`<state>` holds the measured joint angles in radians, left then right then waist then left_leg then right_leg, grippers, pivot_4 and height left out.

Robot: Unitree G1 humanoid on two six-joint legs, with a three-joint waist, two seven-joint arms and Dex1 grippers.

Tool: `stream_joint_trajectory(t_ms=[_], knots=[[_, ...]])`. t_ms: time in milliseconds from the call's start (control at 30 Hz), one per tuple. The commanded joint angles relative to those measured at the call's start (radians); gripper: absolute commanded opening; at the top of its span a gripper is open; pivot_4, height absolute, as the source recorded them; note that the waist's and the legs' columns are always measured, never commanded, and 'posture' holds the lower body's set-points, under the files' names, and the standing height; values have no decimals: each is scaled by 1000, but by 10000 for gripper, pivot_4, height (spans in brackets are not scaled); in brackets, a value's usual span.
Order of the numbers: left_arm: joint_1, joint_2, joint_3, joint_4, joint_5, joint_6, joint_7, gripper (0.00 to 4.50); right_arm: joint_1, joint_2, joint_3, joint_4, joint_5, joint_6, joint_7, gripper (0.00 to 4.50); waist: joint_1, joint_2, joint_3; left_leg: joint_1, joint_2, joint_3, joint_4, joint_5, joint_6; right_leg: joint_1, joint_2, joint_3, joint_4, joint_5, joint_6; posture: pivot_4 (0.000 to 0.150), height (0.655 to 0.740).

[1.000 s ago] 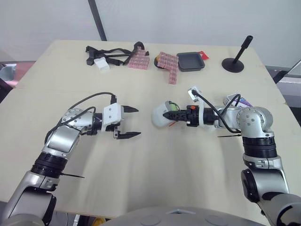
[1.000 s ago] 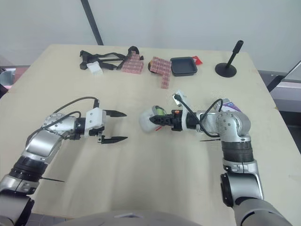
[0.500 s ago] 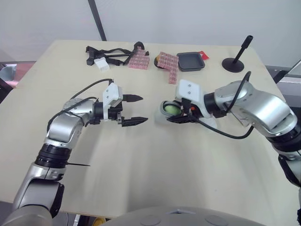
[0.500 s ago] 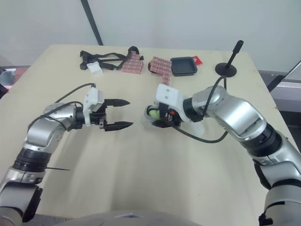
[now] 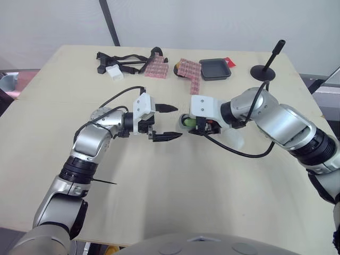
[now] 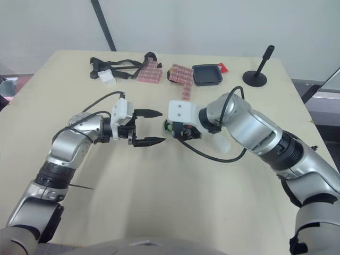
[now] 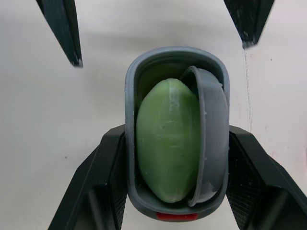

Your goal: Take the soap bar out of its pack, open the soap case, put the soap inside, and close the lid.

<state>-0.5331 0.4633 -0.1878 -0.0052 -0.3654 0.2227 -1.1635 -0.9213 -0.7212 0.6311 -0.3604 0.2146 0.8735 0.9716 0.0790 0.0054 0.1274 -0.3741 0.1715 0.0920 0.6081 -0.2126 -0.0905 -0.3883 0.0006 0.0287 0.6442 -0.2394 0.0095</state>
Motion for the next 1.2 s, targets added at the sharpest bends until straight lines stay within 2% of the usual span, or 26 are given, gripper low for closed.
stream_joint_trajectory(t_ms=[33,500,533,667,1200], knots=[[-21,-3,-2,4,15,-34,-10,44869,-34,10,-19,-17,-27,-3,19,26254,-1,0,0,0,0,0,0,0,0,0,0,0,0,0,0,1500,7400],[-36,-14,-23,49,59,-101,-40,44869,-25,21,-35,-43,-29,-9,68,26254,0,0,0,1,0,0,1,0,0,0,0,0,2,0,0,1500,7400],[-35,-14,-25,51,61,-104,-42,39432,-24,23,-36,-43,-30,-9,69,26254,0,0,0,1,0,0,1,0,0,0,0,0,2,0,0,1500,7400],[-34,-17,-29,60,72,-115,-44,26767,-24,29,-37,-44,-30,-3,66,26254,1,0,0,1,0,0,1,0,0,0,0,0,2,0,0,1500,7400],[-25,-24,-39,63,89,-134,-48,26767,-34,53,-47,-42,-32,36,72,26254,0,0,0,1,0,0,2,0,0,0,0,1,3,0,0,1500,7400]])
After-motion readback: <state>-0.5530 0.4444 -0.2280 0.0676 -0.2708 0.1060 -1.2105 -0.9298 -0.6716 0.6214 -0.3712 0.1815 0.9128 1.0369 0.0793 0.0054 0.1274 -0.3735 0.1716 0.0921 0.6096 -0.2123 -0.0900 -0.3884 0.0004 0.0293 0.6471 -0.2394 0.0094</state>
